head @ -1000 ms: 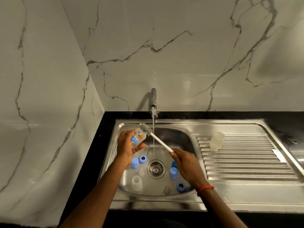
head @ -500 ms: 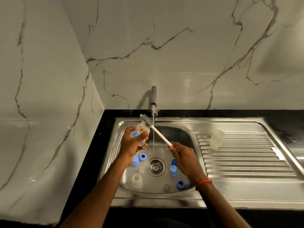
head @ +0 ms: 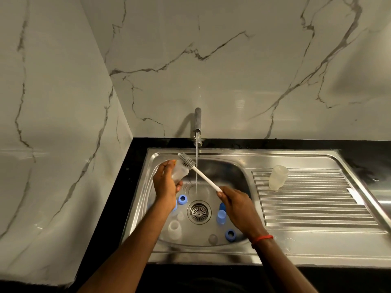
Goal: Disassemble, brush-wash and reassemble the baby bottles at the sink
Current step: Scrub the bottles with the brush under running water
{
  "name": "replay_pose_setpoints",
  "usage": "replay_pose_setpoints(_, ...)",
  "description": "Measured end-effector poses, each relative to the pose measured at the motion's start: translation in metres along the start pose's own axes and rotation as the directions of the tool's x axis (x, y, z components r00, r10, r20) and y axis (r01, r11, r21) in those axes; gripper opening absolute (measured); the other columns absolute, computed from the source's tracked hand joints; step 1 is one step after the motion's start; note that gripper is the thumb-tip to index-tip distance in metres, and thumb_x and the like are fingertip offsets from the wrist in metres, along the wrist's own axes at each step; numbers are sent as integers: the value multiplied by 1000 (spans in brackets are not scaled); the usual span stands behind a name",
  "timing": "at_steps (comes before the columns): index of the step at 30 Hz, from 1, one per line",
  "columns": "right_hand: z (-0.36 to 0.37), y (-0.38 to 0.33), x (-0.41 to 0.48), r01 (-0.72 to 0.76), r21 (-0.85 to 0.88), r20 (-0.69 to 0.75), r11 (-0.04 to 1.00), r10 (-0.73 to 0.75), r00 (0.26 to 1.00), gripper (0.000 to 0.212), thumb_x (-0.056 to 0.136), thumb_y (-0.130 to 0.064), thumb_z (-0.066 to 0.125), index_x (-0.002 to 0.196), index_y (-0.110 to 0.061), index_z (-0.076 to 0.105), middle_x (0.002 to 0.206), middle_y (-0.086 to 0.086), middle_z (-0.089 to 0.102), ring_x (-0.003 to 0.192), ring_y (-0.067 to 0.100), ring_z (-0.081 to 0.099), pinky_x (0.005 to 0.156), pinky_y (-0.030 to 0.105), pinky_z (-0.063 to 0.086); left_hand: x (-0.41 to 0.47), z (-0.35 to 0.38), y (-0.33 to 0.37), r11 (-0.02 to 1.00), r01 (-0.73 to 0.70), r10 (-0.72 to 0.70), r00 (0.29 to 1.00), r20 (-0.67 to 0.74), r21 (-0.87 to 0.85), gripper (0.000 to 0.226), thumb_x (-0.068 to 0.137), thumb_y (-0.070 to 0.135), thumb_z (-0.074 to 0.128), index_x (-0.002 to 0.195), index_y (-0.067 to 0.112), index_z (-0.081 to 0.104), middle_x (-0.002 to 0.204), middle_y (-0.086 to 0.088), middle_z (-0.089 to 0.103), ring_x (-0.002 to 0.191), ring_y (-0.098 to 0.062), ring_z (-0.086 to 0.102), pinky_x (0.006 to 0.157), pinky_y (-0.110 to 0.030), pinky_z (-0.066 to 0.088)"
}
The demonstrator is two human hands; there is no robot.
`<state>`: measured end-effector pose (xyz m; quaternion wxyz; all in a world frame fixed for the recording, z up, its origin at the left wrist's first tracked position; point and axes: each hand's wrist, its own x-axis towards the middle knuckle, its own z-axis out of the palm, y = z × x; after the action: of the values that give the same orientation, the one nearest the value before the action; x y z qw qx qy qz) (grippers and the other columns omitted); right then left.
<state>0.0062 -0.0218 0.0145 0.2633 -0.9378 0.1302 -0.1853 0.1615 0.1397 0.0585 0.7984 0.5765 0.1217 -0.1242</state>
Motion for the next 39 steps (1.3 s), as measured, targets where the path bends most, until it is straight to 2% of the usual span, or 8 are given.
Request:
replay_pose_setpoints(3, -3, 6, -11, -8, -52, 13, 999, 8, 1000, 46, 101, -57, 27, 97, -26, 60, 73, -10, 56, 62, 8, 53, 60, 30, 53, 4, -3, -1, 1000, 29, -29, 998, -47, 2, 14, 89, 36, 72, 96, 24, 70, 107, -18, 66, 64, -21, 59, 41, -23, 41)
replay_pose_setpoints(10, -2, -19, 16, -25, -58, -61, 998, 22, 998, 34, 103, -48, 38, 90, -23, 57, 67, -9, 51, 56, 10, 49, 51, 33, 48, 1, 7, -3, 998, 49, -50, 998, 30, 30, 23, 89, 34, 74, 103, 18, 66, 99, -13, 62, 48, -15, 46, 36, -20, 34)
replay_pose_setpoints(13, -2, -11, 13, -33, -39, -24, 999, 33, 999, 39, 103, -53, 34, 89, -24, 56, 67, -8, 53, 57, 10, 51, 54, 36, 50, 5, 1, -1, 997, 64, -66, 995, 75, 34, 35, 84, 20, 78, 115, 16, 64, 105, -17, 66, 49, -14, 46, 36, -18, 34)
replay_pose_setpoints(16, -1, 5, -8, -41, -2, 3, 999, 41, 999, 48, 102, -58, 28, 92, -24, 60, 69, -8, 57, 59, 10, 55, 58, 37, 53, 11, -5, 6, 994, 105, -105, 991, 84, -1, 30, 82, 12, 75, 110, 12, 64, 101, -20, 67, 46, -14, 45, 35, -17, 32)
replay_pose_setpoints(21, -4, -6, -1, -30, 39, -50, 999, 32, 998, 41, 101, -53, 34, 90, -22, 60, 68, -9, 54, 58, 10, 52, 55, 35, 50, 3, 0, 4, 988, 136, -143, 984, 109, 68, 21, 90, 33, 70, 101, 16, 64, 89, -14, 64, 48, -15, 48, 35, -18, 33)
replay_pose_setpoints(28, -7, -15, 12, 9, -1, -82, 1000, -9, 997, 38, 104, -52, 33, 91, -24, 57, 69, -9, 52, 58, 11, 50, 53, 33, 47, 2, 3, 8, 994, 65, -79, 983, 167, 86, 40, 92, 52, 62, 108, 16, 65, 79, -18, 69, 48, -17, 49, 37, -19, 32)
replay_pose_setpoints(34, -10, 9, -20, -47, -2, -55, 999, 47, 997, 44, 99, -52, 35, 100, -20, 66, 72, -10, 54, 61, 5, 51, 56, 15, 39, 0, 0, 19, 998, 64, -63, 970, 236, 2, 24, 95, 42, 61, 107, 22, 59, 94, -24, 65, 52, -19, 59, 36, -19, 36)
replay_pose_setpoints(39, -16, -8, 5, -16, -43, -64, 999, 13, 998, 46, 102, -54, 29, 103, -23, 63, 73, -7, 53, 62, 8, 50, 57, 29, 48, -1, 7, 15, 995, 96, -93, 965, 244, 1, 20, 97, 40, 59, 101, 21, 57, 102, -27, 62, 48, -22, 52, 38, -20, 37)
